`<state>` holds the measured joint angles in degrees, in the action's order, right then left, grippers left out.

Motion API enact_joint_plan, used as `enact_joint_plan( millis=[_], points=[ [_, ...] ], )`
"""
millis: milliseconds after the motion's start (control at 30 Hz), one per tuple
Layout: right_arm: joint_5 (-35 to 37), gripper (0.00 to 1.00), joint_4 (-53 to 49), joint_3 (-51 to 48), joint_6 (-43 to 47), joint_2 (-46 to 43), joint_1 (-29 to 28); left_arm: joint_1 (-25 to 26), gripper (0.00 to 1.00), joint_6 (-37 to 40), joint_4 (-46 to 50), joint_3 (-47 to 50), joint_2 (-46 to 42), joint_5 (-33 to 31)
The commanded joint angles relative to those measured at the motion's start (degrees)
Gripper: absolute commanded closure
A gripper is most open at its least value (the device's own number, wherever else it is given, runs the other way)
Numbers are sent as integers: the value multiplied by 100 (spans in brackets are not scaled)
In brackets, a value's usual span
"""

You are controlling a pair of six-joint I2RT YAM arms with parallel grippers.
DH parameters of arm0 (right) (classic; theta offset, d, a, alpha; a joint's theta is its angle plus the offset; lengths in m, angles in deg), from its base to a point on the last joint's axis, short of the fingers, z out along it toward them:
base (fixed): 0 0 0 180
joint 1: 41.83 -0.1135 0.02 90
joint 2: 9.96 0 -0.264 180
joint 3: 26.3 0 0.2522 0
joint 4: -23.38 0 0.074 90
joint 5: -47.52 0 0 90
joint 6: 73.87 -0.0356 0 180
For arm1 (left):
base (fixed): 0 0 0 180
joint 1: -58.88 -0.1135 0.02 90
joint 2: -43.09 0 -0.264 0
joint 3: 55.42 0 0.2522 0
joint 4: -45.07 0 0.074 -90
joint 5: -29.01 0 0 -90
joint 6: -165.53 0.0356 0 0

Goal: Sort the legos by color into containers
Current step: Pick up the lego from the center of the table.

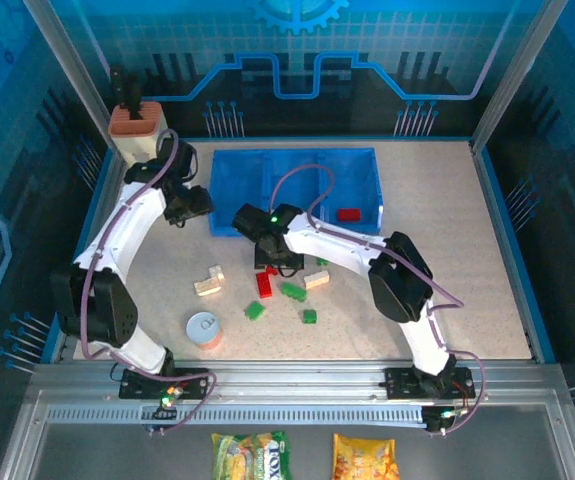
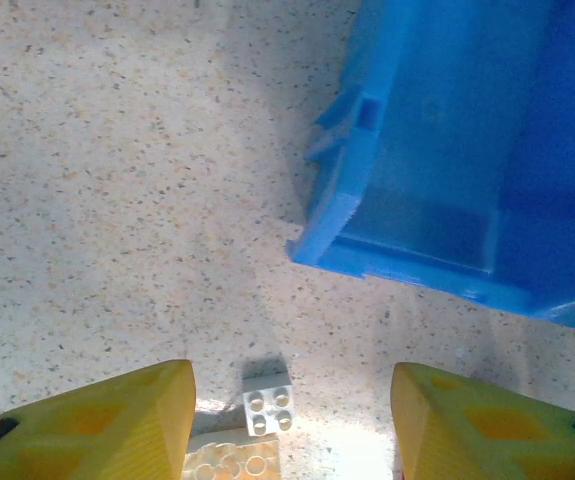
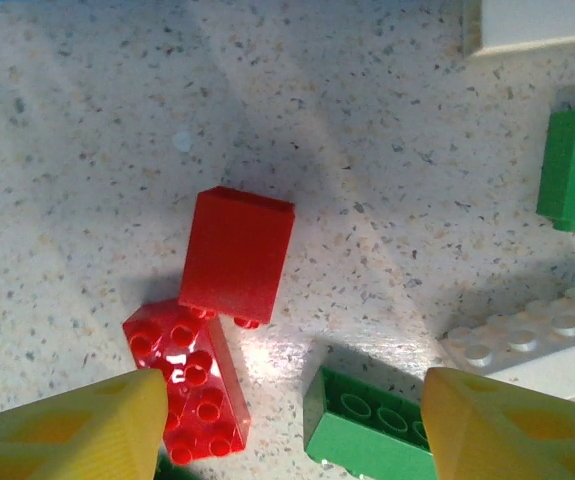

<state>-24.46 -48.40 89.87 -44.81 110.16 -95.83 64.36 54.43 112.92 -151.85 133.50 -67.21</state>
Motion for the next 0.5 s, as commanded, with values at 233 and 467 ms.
enact_joint_plan(
  millis=[233,467],
  points=[
    [-88,35,116,364,-538,594,20,-249,45,472,-591,667,-380,-96],
    [-112,37,217,464,-432,841,76,-258,45,598,-993,1020,-550,-57]
  ],
)
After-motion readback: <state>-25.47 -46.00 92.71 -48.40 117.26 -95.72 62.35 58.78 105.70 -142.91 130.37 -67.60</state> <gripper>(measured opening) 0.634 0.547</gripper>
